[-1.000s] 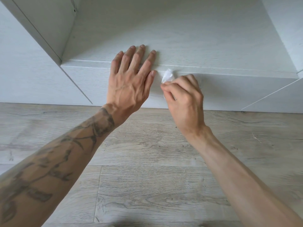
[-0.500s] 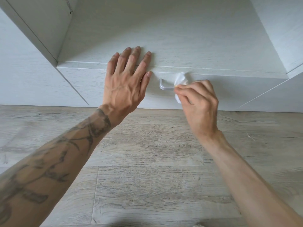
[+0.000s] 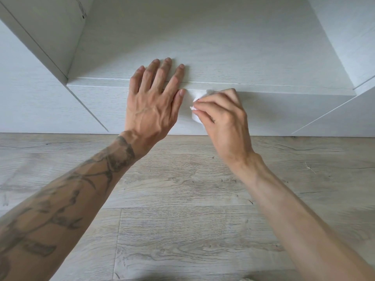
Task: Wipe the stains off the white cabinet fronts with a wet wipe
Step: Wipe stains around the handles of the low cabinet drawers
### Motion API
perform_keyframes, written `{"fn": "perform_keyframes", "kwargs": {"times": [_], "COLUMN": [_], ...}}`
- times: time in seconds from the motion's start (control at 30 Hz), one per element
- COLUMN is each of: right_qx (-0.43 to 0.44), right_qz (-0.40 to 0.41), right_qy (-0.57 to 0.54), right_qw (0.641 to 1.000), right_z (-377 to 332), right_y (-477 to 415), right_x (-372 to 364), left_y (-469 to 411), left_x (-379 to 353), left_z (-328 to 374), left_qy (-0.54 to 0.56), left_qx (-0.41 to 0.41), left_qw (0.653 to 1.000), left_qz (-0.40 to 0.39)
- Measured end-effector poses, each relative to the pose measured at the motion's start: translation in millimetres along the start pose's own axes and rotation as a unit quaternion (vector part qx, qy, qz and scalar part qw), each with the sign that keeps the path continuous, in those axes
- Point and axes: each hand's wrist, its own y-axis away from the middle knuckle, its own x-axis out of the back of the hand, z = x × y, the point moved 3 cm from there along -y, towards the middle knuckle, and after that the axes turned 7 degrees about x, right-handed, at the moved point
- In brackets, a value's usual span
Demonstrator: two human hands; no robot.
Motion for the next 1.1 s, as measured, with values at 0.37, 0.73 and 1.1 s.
{"fn": "perform_keyframes", "kwargs": {"times": [0.37,0.73,1.1], "right_qx": [0.011,-0.201,-0.291], "right_qz": [-0.004,0.123,0.110], "right_qy": [-0.004,-0.041,-0.122], "right_qw": [1.000,0.971,0.943], "right_z": [7.2,49.1,36.8], "right_y": [10.8,40.1,40.2], "right_x": [5.8,50.9,44.3], "left_y": [-0.4,-0.4,-0.7], "left_x": [-1.6,-0.2,-0.8], "left_z": [0.1,0.2,-0.9], "left_qy": [0.011,0.019,0.026], "left_qx": [0.002,0.005,0.009], "left_qw": [1.000,1.000,1.000], "left_qz": [0.007,-0.005,0.001]}}
